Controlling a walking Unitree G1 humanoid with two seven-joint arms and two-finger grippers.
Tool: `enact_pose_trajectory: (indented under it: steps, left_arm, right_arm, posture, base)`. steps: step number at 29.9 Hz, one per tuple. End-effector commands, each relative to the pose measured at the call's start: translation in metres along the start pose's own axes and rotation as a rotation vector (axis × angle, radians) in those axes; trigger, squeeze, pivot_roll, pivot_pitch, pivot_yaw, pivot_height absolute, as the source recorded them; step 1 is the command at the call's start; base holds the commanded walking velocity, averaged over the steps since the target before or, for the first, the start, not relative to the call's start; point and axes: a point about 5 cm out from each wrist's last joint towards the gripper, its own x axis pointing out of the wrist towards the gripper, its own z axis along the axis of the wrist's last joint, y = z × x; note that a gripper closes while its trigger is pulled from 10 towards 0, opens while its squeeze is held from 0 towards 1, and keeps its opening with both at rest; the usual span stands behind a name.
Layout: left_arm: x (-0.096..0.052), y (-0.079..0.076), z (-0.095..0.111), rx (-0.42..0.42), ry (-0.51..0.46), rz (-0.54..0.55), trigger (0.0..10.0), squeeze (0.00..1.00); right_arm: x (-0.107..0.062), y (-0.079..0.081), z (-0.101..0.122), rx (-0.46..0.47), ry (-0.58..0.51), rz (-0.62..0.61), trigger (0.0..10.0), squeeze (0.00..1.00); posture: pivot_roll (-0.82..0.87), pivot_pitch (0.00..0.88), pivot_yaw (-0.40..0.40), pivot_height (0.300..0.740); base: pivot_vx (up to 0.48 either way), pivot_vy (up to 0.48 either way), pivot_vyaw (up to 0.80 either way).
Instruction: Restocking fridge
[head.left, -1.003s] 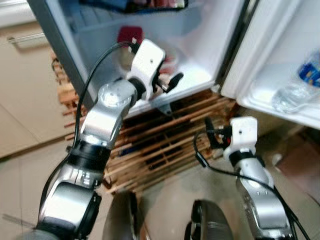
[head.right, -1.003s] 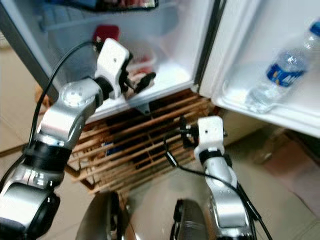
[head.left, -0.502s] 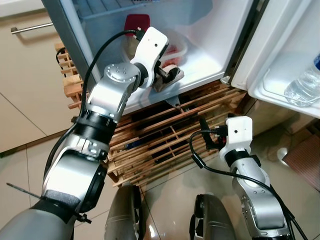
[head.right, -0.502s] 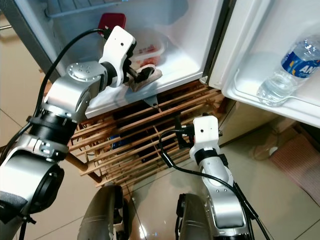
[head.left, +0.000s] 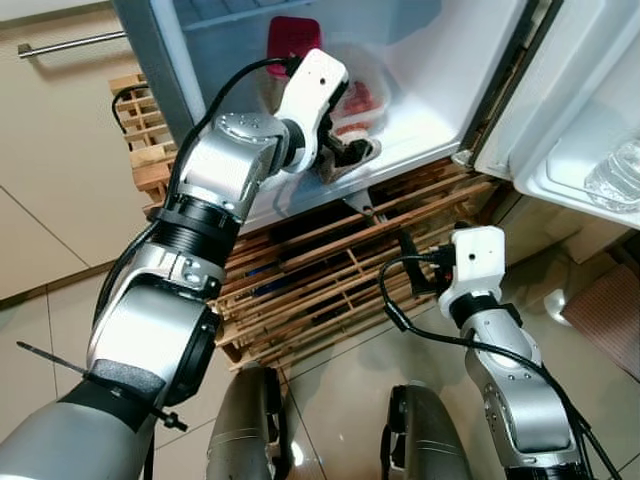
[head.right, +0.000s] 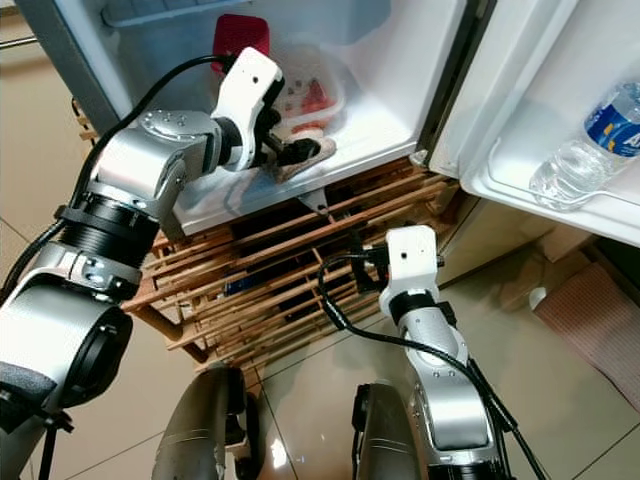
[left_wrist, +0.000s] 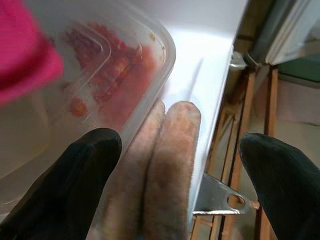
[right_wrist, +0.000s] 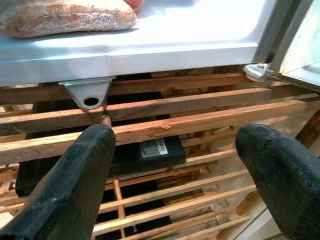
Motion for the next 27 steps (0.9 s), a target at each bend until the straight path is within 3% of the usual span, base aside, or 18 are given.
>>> enact_pose_trajectory:
  steps: [1,10,19,22,26,27]
  left_arm:
    - [0.004,-0.003,-0.006,-0.001,0.049,-0.014,10.0,0.0]
    - [0.008,0.001,-0.007,0.052,0.035,0.047,10.0,0.0]
    - [0.006,0.007,0.002,0.04,-0.019,0.099,10.0,0.0]
    - [0.005,0.007,0.008,0.047,-0.057,0.108,10.0,0.0]
    - [-0.006,0.01,0.045,0.108,-0.257,0.186,10.0,0.0]
    - [-0.006,0.01,0.045,0.108,-0.257,0.186,10.0,0.0]
  right_arm:
    - [-0.001,0.0,0.0,0.009,0.007,0.005,10.0,0.0]
    - [0.0,0.001,0.0,0.005,0.005,0.01,10.0,0.0]
    - [0.0,0.001,-0.001,-0.002,0.005,0.014,10.0,0.0]
    - [0.0,0.001,-0.001,-0.003,0.006,0.014,10.0,0.0]
    - [-0.003,0.002,-0.004,-0.007,0.011,0.021,10.0,0.0]
    - [-0.003,0.002,-0.004,-0.007,0.011,0.021,10.0,0.0]
  posture:
    - [-0.04,0.227,-0.005,0.642]
    - [-0.05,0.21,-0.009,0.642]
    - [-0.05,0.196,-0.013,0.642]
    - [-0.05,0.185,-0.015,0.642]
    - [-0.04,0.163,-0.027,0.642]
    - [-0.04,0.163,-0.027,0.642]
  base:
    - [0.0,0.0,0.0]
    - [0.0,0.0,0.0]
    - [0.0,0.0,0.0]
    - [0.0,0.0,0.0]
    - [0.0,0.0,0.0]
    - [0.0,0.0,0.0]
